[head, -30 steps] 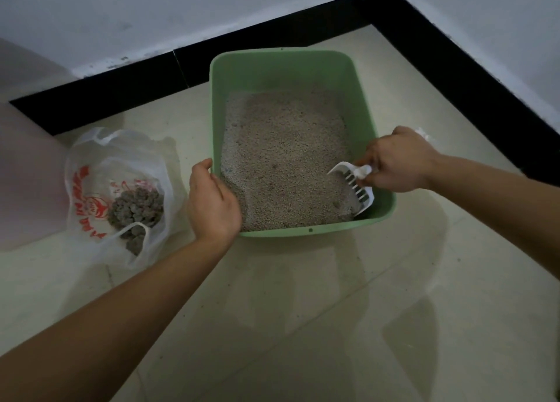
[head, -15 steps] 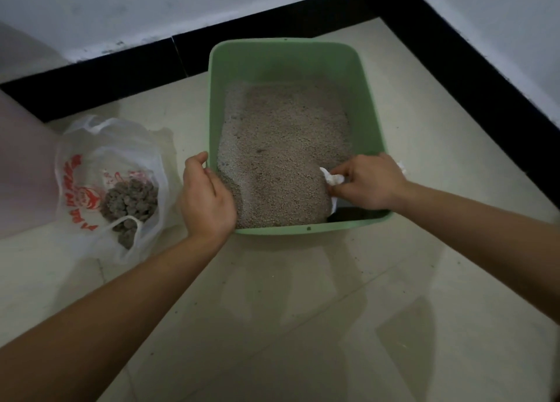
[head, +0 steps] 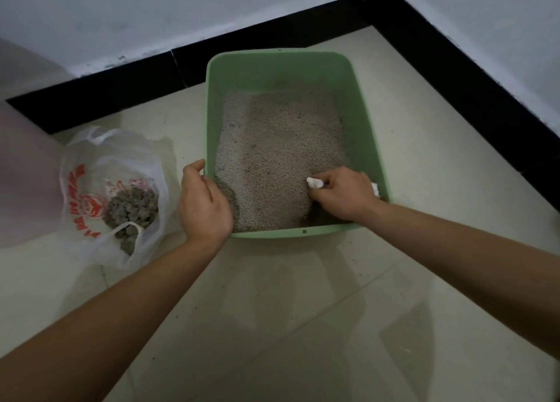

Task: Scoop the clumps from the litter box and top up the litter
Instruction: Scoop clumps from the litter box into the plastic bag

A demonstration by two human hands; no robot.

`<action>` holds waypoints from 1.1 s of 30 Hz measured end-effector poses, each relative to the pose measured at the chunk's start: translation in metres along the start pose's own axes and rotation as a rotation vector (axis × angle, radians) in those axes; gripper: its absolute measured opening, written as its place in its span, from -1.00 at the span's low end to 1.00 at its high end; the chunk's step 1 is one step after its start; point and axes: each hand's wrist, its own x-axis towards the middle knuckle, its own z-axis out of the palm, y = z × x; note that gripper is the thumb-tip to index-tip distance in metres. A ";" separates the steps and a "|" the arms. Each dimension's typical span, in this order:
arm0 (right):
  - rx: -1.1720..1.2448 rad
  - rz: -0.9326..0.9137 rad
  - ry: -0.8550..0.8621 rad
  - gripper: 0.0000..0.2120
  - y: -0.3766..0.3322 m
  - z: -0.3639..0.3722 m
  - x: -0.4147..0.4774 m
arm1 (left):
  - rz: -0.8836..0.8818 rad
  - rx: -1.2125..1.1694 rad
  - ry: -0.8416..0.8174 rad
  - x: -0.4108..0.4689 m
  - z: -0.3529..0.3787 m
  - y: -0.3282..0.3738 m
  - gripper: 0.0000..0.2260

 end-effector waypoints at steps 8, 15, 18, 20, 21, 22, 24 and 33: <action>0.442 0.086 0.169 -0.86 0.002 -0.004 0.013 | 0.001 0.003 0.012 0.001 0.001 -0.002 -0.69; 0.336 0.040 0.299 -0.64 0.002 -0.030 0.014 | 0.000 0.005 0.014 0.002 0.000 -0.003 -0.71; 0.399 0.092 0.319 -0.69 0.011 -0.038 0.000 | -0.012 0.003 0.008 0.002 -0.001 -0.002 -0.71; 0.433 0.125 0.323 -0.77 0.020 -0.039 -0.011 | -0.010 -0.007 -0.002 0.002 -0.001 -0.002 -0.70; 0.415 0.138 0.309 -0.81 0.023 -0.038 -0.015 | -0.012 -0.008 -0.007 0.003 -0.001 -0.003 -0.70; 0.364 0.150 0.294 -0.83 0.026 -0.037 -0.021 | -0.017 -0.006 -0.011 0.004 -0.001 -0.003 -0.70; 0.204 0.171 0.301 -0.79 0.033 -0.035 -0.035 | -0.026 -0.003 -0.015 0.002 -0.001 -0.002 -0.70; 0.280 0.133 0.370 -0.74 0.046 -0.026 -0.053 | -0.015 0.004 -0.006 0.002 -0.001 0.002 -0.70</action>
